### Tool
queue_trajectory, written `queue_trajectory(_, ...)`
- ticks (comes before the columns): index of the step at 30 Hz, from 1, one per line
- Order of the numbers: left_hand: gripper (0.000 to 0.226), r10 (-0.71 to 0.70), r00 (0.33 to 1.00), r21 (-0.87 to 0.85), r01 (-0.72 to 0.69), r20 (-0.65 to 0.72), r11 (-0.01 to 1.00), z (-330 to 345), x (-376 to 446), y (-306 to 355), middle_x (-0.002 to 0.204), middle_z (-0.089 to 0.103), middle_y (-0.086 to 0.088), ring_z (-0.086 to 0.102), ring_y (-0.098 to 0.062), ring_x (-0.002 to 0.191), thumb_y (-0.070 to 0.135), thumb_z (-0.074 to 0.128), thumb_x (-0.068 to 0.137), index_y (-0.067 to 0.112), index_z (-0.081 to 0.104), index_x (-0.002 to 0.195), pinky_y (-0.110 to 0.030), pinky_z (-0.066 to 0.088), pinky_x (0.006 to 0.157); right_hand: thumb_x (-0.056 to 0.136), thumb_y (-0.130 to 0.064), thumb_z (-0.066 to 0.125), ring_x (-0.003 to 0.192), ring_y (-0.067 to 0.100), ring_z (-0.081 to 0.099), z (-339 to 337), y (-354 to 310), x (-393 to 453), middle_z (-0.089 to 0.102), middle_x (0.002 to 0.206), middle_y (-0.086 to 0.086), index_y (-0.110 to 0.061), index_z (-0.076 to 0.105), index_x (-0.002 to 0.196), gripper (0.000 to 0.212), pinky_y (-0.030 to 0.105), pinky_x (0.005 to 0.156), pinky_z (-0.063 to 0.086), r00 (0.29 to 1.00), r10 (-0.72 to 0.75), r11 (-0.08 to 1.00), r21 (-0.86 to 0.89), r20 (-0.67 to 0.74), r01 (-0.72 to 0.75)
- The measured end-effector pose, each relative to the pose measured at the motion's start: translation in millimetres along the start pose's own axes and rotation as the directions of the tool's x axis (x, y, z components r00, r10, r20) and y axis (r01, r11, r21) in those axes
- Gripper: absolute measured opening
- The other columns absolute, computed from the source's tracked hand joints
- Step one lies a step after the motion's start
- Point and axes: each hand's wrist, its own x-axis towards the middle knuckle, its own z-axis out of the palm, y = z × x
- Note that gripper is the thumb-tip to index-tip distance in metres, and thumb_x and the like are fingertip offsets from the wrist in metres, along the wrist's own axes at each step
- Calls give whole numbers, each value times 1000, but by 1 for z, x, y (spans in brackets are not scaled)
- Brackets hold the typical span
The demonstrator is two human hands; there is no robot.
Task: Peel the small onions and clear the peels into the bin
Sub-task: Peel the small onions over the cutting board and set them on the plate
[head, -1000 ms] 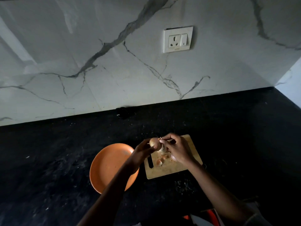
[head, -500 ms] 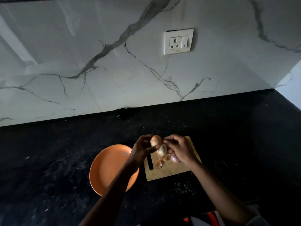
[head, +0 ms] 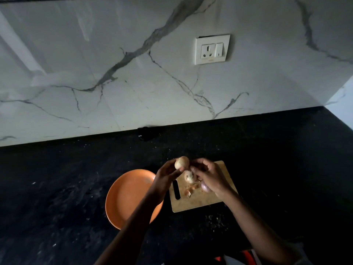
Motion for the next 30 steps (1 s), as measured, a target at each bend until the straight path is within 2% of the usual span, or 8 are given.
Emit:
queue_trajectory(5,42,-5,999,43,3,45,999,0,-2,-2,122,69,-5,66,-5,107,24,64,91,14,58,132,-14,50,78,93,-6,68,37,-3,53,-9,-11,-6,63,74,5,-7,65,110,18,12,33,36,984,157,981,102,90,-166)
queue_trajectory(9,37,-46,996,81,39,82,996,1,-2,-1,128,67,0,64,-3,113,26,58,98,23,56,135,-19,50,83,94,-8,67,70,10,67,-2,-9,0,69,100,13,-7,61,113,20,17,45,49,989,143,989,39,26,-144)
queue_trajectory(12,43,-101,986,103,88,134,991,-4,-1,1,130,66,8,59,-6,123,42,60,95,32,54,137,-38,43,99,97,-7,62,48,-3,57,-1,-16,-1,63,100,15,-4,53,116,22,9,35,35,980,195,979,52,51,-197)
queue_trajectory(15,47,-136,970,62,126,200,990,-8,-2,3,134,64,9,56,-6,127,42,56,93,34,52,139,-41,38,105,98,-5,59,34,-5,48,-4,-19,-3,60,89,11,-7,51,114,18,10,32,31,965,227,966,96,131,-241)
queue_trajectory(19,44,-166,962,88,150,218,985,-12,2,4,134,64,9,55,-6,127,31,56,98,34,51,142,-44,35,111,96,-7,62,64,5,62,-4,-18,-1,64,99,11,-10,55,113,18,17,45,47,976,180,981,54,121,-188)
queue_trajectory(23,39,-158,972,116,139,174,983,-8,4,8,126,68,10,59,-6,121,42,61,93,38,58,132,-44,38,109,93,-18,68,98,23,68,1,-13,2,69,106,3,-32,58,102,19,51,84,59,992,87,992,-101,94,-77)
queue_trajectory(27,40,-101,985,107,86,142,991,-6,2,10,123,70,7,63,-7,117,43,62,91,33,60,130,-41,44,102,94,-16,66,100,21,67,3,-12,3,69,108,2,-29,58,104,18,46,83,59,995,51,991,-124,87,-40)
queue_trajectory(30,38,-105,985,86,94,138,992,-9,-1,9,125,68,9,61,-8,119,43,59,91,34,61,129,-41,43,102,96,-12,62,92,22,65,-2,-12,6,67,110,11,-17,59,109,14,30,63,55,994,93,995,19,60,-95)
